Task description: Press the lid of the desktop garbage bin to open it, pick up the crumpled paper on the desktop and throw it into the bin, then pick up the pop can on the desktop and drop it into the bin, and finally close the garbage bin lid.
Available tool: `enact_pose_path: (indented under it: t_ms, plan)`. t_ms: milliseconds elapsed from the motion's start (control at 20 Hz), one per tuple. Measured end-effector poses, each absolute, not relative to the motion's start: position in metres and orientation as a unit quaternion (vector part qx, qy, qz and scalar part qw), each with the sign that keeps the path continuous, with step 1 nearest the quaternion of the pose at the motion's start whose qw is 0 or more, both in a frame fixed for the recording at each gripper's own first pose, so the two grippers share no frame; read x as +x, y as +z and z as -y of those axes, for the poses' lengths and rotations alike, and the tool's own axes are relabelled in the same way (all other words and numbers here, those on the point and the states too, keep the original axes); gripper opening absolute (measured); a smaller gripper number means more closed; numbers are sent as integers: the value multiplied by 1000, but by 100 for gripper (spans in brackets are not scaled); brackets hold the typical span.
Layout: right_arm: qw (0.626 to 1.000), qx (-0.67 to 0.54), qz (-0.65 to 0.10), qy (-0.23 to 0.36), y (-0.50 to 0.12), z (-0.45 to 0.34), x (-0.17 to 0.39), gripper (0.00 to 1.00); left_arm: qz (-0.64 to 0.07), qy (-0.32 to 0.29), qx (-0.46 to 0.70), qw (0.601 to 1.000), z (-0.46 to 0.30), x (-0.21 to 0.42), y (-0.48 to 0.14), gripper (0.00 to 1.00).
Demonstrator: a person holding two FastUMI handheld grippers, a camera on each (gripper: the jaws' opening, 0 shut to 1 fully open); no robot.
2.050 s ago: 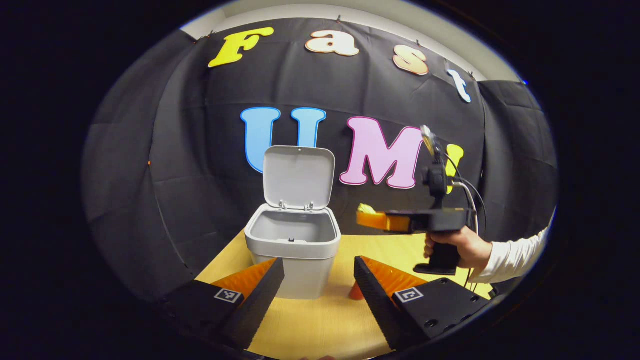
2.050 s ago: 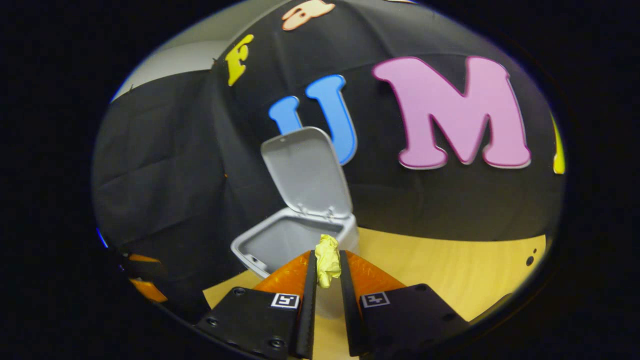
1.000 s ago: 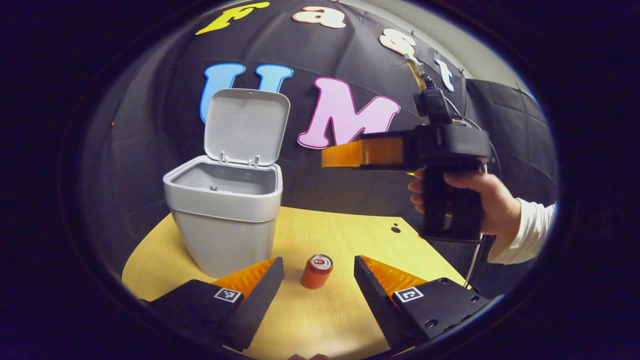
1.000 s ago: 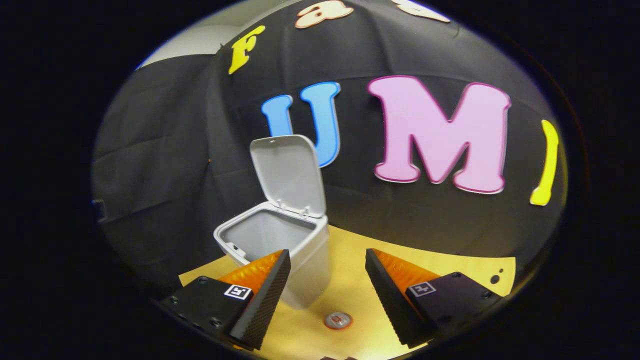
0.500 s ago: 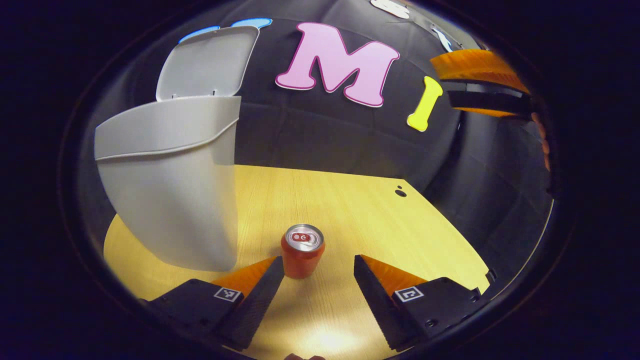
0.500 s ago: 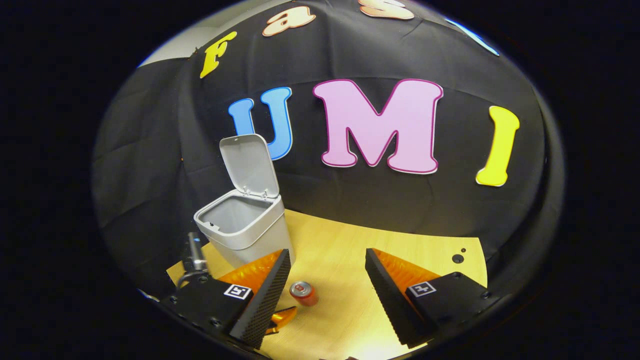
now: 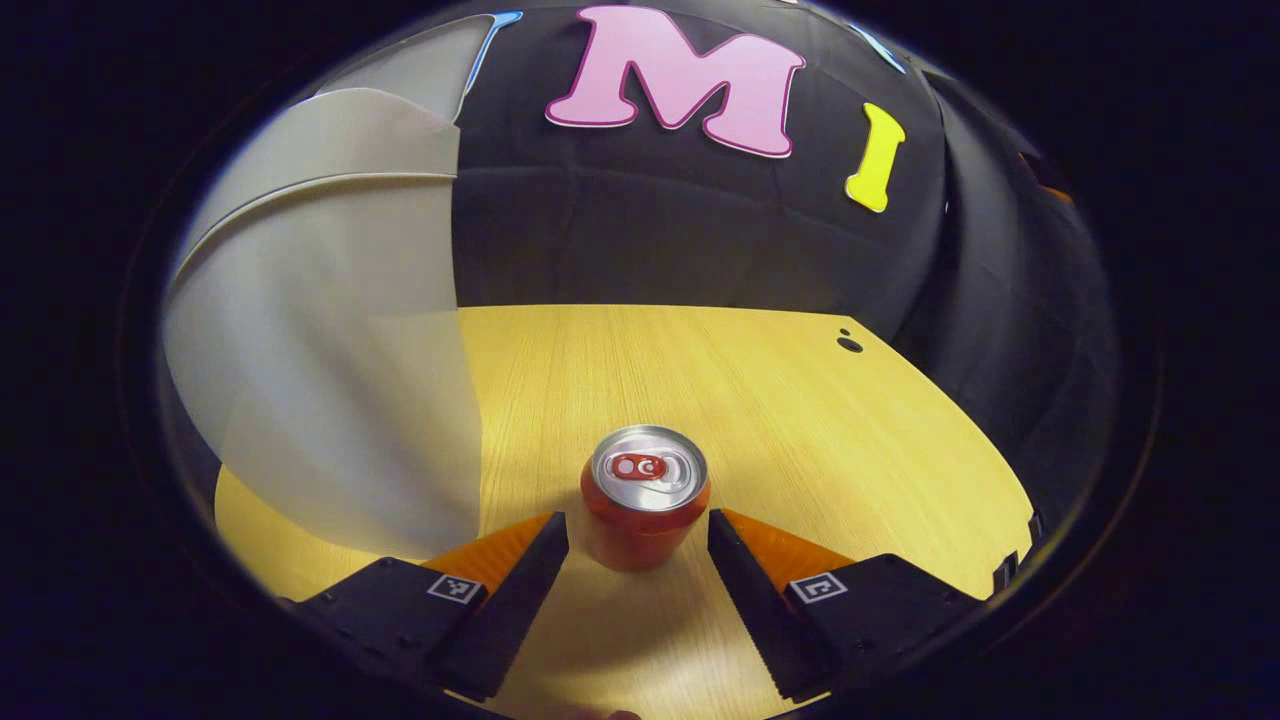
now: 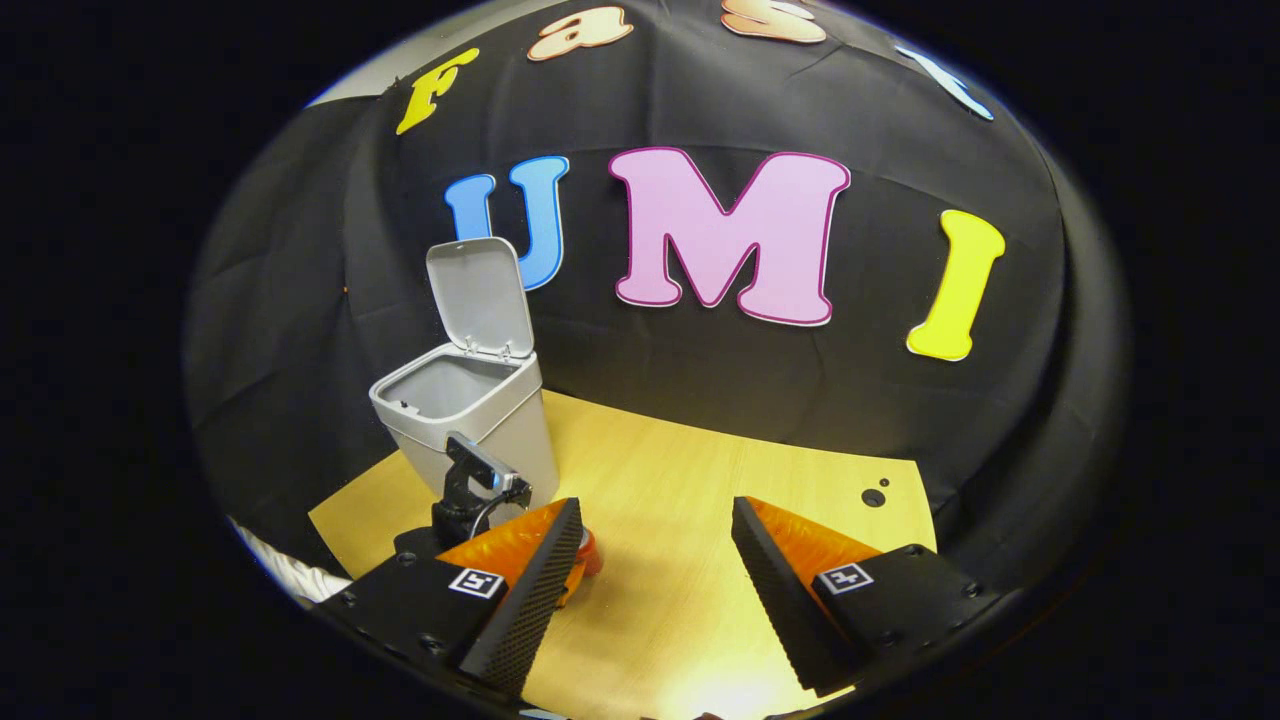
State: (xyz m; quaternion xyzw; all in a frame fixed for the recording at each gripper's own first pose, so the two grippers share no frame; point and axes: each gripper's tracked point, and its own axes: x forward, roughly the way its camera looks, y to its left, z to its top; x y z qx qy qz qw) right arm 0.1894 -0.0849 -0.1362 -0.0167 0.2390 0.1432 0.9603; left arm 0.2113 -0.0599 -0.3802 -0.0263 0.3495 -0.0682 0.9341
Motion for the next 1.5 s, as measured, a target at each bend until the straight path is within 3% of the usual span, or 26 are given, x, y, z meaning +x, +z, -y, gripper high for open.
enact_pose_path:
  t_ms: [500, 650, 800, 1000, 1200, 1350, 1500]
  plan:
    - [958, -4, -256, 131, -147, 91, 178, 98, -339, -80, -4, 938, 66, 239, -399, 95]
    - [960, -4, -253, 123, -147, 98, 177, 98, -346, -91, -10, 934, 70, 231, -385, 87]
    - [961, 0, -253, 116, -146, 109, 173, 98, -305, -110, -11, 946, 74, 226, -323, 86]
    - [964, 19, -246, 102, -141, 123, 169, 98, -182, -145, -11, 973, 75, 224, -172, 85]
    - [966, 49, -234, 100, -137, 122, 170, 98, -84, -107, -11, 991, 15, 234, -51, 85]
    - [967, 61, -224, 108, -134, 115, 170, 96, -62, -58, 12, 996, -50, 241, -32, 85]
    - [968, 56, -216, 116, -131, 112, 167, 97, -97, -3, 26, 995, -112, 249, -56, 86]
